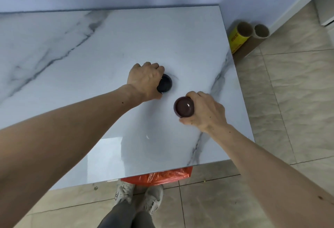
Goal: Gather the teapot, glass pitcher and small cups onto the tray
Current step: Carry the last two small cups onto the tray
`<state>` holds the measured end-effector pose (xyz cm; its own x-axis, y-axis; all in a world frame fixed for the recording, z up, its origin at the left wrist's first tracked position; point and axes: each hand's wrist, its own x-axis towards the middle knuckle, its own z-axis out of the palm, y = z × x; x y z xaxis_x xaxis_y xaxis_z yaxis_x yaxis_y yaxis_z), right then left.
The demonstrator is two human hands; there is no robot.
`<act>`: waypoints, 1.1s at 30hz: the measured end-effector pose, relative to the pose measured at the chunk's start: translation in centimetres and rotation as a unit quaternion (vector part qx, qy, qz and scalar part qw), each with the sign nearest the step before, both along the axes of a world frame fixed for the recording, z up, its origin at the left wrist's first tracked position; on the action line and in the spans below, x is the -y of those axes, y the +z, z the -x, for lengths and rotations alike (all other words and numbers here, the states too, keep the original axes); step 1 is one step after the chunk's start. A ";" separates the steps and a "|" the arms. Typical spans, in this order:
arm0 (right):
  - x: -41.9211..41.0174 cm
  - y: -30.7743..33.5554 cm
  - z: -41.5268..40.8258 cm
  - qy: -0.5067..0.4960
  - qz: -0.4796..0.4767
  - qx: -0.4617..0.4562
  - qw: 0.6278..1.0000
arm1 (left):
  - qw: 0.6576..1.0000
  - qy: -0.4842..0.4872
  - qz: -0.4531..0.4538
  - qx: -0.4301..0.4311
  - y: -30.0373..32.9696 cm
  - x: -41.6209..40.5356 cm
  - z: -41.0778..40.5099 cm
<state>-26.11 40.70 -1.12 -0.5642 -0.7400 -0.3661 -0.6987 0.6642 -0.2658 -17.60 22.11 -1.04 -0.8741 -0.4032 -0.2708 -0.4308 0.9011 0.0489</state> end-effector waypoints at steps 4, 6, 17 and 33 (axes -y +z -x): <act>2.8 2.8 -1.1 0.033 0.007 -0.007 0.999 | 0.999 0.033 0.003 0.000 3.2 1.9 -2.7; 4.6 4.2 -2.1 0.053 0.014 -0.012 0.998 | 0.998 0.056 0.009 0.001 4.9 3.1 -4.7; 15.0 8.7 -11.8 0.185 0.037 -0.022 0.982 | 0.983 0.184 0.020 0.013 10.0 9.4 -19.8; 30.1 9.2 -37.6 0.272 0.069 -0.013 0.960 | 0.951 0.307 0.029 0.029 10.8 18.6 -49.7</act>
